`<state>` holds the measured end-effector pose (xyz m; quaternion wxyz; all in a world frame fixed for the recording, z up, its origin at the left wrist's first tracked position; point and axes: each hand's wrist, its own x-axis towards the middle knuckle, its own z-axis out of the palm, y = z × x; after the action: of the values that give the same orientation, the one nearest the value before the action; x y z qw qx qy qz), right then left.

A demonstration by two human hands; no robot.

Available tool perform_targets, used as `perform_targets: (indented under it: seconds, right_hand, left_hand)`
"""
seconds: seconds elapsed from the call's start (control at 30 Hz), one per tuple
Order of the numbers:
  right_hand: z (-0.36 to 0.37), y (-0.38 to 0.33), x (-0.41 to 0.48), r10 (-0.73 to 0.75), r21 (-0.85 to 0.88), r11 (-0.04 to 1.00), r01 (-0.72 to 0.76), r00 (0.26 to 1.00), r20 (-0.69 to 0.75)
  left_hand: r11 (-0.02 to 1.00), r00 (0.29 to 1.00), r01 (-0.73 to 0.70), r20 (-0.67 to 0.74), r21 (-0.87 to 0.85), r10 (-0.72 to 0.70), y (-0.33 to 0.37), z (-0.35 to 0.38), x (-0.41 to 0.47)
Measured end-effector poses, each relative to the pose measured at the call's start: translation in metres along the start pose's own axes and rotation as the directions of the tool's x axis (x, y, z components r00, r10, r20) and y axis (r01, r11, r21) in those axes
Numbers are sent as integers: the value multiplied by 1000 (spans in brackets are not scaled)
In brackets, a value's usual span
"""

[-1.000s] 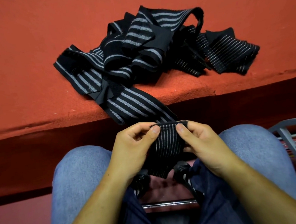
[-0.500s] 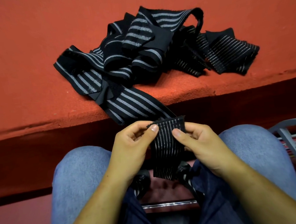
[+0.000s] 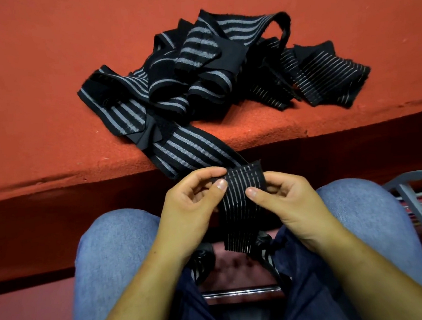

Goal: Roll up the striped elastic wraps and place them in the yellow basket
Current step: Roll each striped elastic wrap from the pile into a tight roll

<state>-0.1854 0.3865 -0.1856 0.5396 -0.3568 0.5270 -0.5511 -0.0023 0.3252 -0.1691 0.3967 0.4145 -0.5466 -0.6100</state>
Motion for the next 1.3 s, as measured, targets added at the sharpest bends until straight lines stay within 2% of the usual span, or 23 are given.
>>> perform_targets:
  seconds: [0.2, 0.5, 0.67, 0.97, 1.3]
  right_hand:
    - [1, -2, 0, -18, 58, 998, 22, 998, -62]
    - [1, -4, 1, -27, 65, 997, 34, 994, -108]
    - [2, -6, 2, 2, 133, 991, 14, 993, -119]
    - [0, -5, 2, -48, -34, 998, 44, 989, -137]
    - [1, -6, 0, -12, -7, 1000, 11, 996, -90]
  left_hand:
    - [998, 998, 21, 62, 56, -24, -2, 1, -1]
    - [992, 1000, -1, 24, 127, -2, -3, 1, -1]
    - [989, 999, -28, 37, 147, 23, -2, -1, 0]
    - [979, 998, -14, 59, 202, 2, 1, 0, -2]
    - [978, 998, -48, 41, 203, 41, -6, -3, 1]
